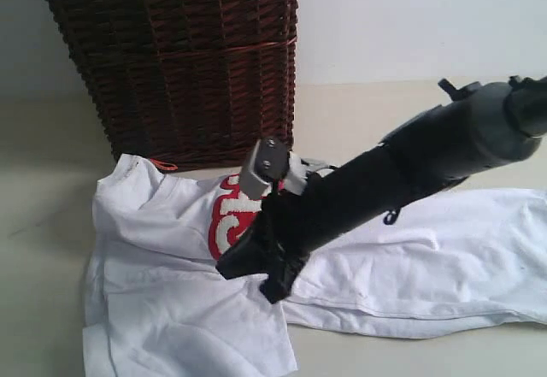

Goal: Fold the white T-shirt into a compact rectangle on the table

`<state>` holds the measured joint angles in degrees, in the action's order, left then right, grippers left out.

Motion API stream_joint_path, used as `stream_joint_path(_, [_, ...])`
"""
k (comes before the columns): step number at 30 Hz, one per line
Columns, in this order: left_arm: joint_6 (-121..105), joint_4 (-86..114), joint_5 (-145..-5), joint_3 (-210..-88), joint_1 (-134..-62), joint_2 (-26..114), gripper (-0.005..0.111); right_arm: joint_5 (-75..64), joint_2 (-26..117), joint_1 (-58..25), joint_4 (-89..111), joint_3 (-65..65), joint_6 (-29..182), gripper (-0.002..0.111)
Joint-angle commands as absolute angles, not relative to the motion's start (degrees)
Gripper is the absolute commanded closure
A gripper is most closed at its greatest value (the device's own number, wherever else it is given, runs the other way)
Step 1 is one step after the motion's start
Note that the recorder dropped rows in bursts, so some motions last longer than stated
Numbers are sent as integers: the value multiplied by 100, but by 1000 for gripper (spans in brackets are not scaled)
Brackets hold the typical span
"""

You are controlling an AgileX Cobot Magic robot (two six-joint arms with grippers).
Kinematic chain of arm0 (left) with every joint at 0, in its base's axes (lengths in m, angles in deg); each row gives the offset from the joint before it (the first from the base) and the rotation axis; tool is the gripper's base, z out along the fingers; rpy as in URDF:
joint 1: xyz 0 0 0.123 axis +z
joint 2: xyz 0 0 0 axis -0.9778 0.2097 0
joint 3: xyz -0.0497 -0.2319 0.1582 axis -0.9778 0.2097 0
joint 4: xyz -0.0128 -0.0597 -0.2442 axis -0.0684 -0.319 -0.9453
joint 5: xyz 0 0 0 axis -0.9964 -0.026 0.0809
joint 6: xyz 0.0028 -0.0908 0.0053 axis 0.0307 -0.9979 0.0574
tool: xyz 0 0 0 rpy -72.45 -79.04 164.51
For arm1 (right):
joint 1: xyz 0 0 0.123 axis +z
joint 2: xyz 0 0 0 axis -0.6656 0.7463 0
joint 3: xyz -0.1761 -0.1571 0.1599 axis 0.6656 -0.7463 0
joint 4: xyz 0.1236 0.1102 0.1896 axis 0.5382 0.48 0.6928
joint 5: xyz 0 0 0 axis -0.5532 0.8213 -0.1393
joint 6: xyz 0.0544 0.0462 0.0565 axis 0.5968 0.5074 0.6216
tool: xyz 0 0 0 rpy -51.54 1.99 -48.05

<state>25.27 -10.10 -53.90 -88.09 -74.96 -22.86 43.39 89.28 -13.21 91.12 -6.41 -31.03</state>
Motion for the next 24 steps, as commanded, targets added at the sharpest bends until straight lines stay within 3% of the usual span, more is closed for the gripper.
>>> stream_joint_path(1, [2531, -1010, -5405, -8812, -7486, -2335, 107, 3201, 9086, -946, 8170, -34, -1115, 108])
stream_joint_path(9, [2531, -1010, -5405, -8812, -7486, -2335, 107, 3511, 9687, -572, 5842, 448, 859, 108])
stream_joint_path(24, [2531, -1010, -5405, -8812, -7486, -2335, 107, 5279, 9632, -544, 4979, 448, 843, 108])
